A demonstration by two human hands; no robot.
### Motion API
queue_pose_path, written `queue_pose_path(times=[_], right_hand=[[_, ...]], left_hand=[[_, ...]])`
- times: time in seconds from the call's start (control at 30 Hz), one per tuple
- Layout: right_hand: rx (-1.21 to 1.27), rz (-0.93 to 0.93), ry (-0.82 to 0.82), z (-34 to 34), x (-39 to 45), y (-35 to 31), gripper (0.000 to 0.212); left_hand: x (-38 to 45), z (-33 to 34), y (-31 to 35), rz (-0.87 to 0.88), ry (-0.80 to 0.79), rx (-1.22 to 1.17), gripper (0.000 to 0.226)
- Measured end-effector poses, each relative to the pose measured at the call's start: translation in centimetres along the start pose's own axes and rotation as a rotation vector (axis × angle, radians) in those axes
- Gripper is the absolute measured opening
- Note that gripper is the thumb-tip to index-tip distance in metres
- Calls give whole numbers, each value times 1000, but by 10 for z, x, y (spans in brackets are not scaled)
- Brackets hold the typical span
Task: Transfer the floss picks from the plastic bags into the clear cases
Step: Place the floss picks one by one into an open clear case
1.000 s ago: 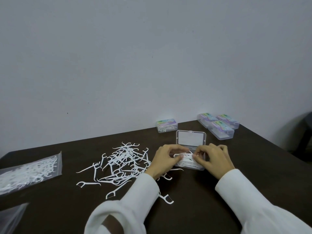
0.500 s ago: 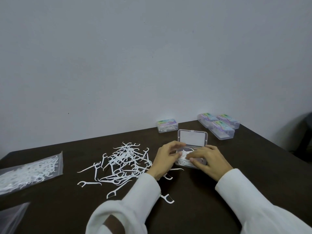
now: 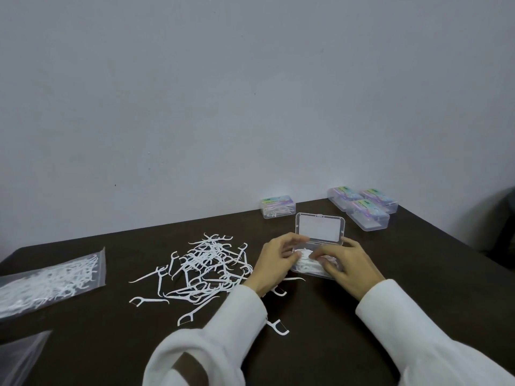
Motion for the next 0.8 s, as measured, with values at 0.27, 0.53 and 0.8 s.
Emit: queue_pose_path(times=[0.27,0.53,0.8], right_hand=[[-25,-128,103,-9,0,-23,17],[46,-332,-86,24,-2,-92,36],[-7,-371,-213,53,3,-118,48]], left_hand=[[-6,-15,10,27,49,79,39],[-52,-73,8,40,120,92,36],[-99,-143,-23,-128,84,417,41]])
Point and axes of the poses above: each hand's wrist, its own x-axis towards the middle knuckle, its own z-axis out of the palm, y = z × x, the point moved 9 cm from there along x, towards the middle knuckle, and after that the axes turned 8 degrees about -z, right-handed, at the moved point
